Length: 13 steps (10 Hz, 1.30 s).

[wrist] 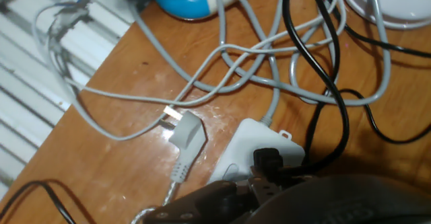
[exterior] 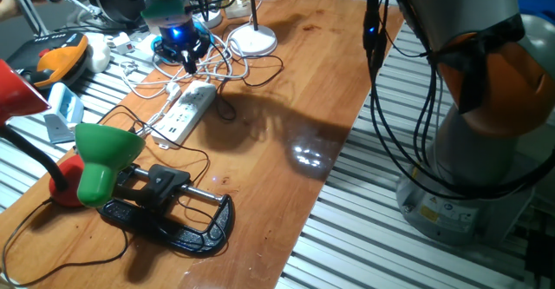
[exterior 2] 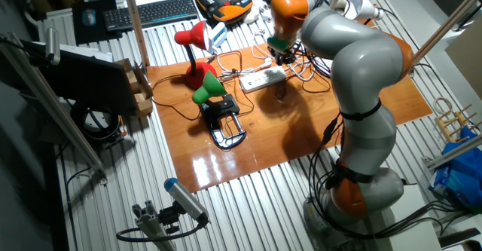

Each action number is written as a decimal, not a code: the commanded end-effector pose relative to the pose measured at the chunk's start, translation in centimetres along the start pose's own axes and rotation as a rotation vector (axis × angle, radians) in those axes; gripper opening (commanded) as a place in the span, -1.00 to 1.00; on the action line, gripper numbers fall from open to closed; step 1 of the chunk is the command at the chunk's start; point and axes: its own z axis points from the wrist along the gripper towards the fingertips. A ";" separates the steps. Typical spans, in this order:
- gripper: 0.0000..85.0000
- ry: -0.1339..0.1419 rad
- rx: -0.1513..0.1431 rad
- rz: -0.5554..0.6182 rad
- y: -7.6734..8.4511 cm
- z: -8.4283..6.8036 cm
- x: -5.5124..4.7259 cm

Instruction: Plug in the power cord of the desk lamp, turn on the socket, and light up the desk lamp

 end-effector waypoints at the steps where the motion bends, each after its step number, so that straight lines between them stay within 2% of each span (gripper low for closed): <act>1: -1.00 0.014 0.090 0.594 0.0 0.1 0.2; 4: -1.00 -0.029 0.089 0.693 0.2 0.6 1.3; 7: -1.00 -0.007 0.082 0.747 0.1 0.8 1.1; 9: -1.00 -0.023 0.069 0.759 0.0 1.3 0.7; 11: -1.00 -0.046 0.064 0.783 0.1 1.1 0.9; 13: -1.00 -0.040 0.063 0.801 0.4 1.4 1.5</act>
